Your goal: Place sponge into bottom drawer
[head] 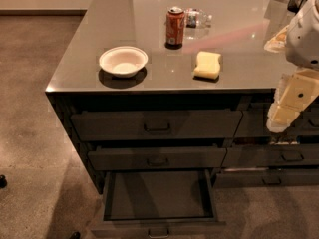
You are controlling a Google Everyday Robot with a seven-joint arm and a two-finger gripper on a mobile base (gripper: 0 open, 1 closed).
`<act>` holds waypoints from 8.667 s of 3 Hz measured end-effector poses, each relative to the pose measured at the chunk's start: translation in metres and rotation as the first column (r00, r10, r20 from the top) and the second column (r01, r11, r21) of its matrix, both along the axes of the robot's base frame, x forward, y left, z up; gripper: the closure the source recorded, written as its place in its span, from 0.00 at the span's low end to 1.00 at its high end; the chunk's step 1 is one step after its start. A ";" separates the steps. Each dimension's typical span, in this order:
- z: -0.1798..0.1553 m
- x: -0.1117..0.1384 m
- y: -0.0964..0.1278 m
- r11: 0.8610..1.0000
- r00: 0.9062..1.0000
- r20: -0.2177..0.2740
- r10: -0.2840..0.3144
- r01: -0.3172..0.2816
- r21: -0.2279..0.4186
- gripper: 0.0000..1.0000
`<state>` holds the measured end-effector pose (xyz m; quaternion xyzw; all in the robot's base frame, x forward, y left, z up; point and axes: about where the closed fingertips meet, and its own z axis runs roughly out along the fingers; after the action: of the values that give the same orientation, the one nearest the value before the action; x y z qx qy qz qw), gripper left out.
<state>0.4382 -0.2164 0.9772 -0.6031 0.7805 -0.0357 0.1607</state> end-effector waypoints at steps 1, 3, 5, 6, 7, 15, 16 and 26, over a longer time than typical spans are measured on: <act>0.000 0.000 0.000 1.000 1.000 0.000 0.000 0.000 0.000 0.00; -0.002 0.072 0.009 0.998 0.995 0.103 -0.019 0.013 0.058 0.00; -0.014 0.192 0.025 0.957 0.972 0.193 -0.132 0.075 0.281 0.00; -0.042 0.226 0.021 0.917 0.960 0.163 -0.229 0.157 0.368 0.00; -0.085 0.256 0.023 0.878 0.949 0.088 -0.303 0.241 0.413 0.04; -0.099 0.034 -0.050 0.820 0.955 0.056 -0.293 0.220 0.529 1.00; -0.099 0.034 -0.050 0.819 0.955 0.054 -0.293 0.221 0.529 1.00; -0.606 0.017 0.207 0.231 0.619 -0.776 0.120 0.743 0.628 1.00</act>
Offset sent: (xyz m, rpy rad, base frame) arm 0.0449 0.0081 -0.0081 0.0534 -0.0799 -0.0541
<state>0.4551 -0.0094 0.3710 -0.1601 0.7553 0.6152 0.1595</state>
